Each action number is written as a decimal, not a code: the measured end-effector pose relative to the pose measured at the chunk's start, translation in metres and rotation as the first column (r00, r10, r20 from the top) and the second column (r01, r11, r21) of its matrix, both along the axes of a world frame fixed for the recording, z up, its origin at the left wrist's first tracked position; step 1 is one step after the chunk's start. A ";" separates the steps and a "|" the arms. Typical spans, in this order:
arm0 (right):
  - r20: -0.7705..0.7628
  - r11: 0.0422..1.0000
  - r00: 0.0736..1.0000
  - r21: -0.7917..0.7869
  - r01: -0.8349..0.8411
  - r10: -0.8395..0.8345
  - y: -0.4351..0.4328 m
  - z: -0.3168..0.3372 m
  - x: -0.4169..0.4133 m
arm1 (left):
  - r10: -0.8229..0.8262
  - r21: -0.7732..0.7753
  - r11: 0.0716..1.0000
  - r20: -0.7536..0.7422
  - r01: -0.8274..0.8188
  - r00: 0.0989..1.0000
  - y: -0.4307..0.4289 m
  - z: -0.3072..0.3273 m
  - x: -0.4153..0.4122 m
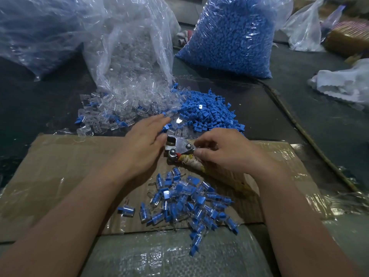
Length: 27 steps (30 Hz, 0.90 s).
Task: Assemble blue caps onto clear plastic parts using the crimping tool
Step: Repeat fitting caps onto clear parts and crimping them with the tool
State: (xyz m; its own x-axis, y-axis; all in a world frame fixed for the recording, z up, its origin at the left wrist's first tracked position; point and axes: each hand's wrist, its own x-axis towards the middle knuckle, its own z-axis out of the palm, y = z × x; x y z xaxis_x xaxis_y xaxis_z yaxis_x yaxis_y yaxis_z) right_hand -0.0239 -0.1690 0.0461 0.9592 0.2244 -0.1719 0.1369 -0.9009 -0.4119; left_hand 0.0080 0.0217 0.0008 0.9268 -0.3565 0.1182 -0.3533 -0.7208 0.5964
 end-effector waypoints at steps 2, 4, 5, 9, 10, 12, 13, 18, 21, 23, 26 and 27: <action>0.006 1.000 1.000 0.009 0.009 -0.009 0.000 0.000 0.000 | -0.019 0.065 0.998 -0.010 0.020 1.000 0.000 -0.001 0.003; 0.007 1.000 1.000 0.019 0.019 -0.019 0.000 0.000 0.001 | -0.025 0.119 0.993 -0.021 0.027 0.999 -0.001 -0.002 0.004; 0.007 0.999 1.000 0.024 0.023 -0.023 0.000 -0.001 0.001 | -0.024 0.130 0.991 -0.019 0.026 1.000 -0.001 -0.002 0.004; 0.014 0.998 0.999 0.040 0.048 -0.048 -0.002 -0.004 0.003 | -0.016 0.112 0.994 0.039 0.011 0.999 -0.001 -0.001 0.004; 0.017 0.997 0.998 0.043 0.057 -0.058 -0.003 -0.005 0.003 | -0.005 0.096 0.995 0.054 0.000 0.999 -0.001 0.000 0.003; 0.025 0.996 0.997 0.044 0.072 -0.074 -0.004 -0.006 0.004 | 0.020 0.077 0.997 0.070 -0.025 0.997 -0.002 0.001 0.003; 0.030 0.996 0.996 0.043 0.079 -0.080 -0.005 -0.006 0.005 | 0.031 0.075 0.996 0.076 -0.037 0.997 -0.002 0.001 0.003; 0.088 0.993 0.989 0.024 0.114 -0.116 -0.005 -0.008 0.007 | -0.001 0.034 0.999 0.111 -0.003 0.994 -0.001 -0.001 0.002; 0.128 0.987 0.979 0.041 0.153 -0.157 -0.007 -0.009 0.009 | -0.023 0.125 0.992 0.067 0.014 0.998 -0.001 -0.003 0.004; 0.149 0.983 0.972 0.051 0.177 -0.182 -0.008 -0.010 0.010 | -0.027 0.146 0.989 0.073 0.016 0.997 -0.001 -0.003 0.005; 0.184 0.978 0.961 0.064 0.197 -0.205 -0.009 -0.012 0.012 | -0.024 0.148 0.989 0.102 0.009 0.994 -0.002 -0.001 0.004; 0.200 0.977 0.956 0.068 0.203 -0.213 -0.010 -0.013 0.013 | -0.023 0.141 0.990 0.124 0.005 0.992 -0.002 0.000 0.003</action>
State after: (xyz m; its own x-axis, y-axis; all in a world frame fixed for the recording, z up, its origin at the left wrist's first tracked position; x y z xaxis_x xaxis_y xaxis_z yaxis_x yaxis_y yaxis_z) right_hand -0.0112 -0.1787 0.0330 0.9991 0.0191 0.0387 0.0341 -0.8990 -0.4367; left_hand 0.0115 0.0198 0.0005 0.9027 -0.3905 0.1807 -0.4293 -0.7885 0.4405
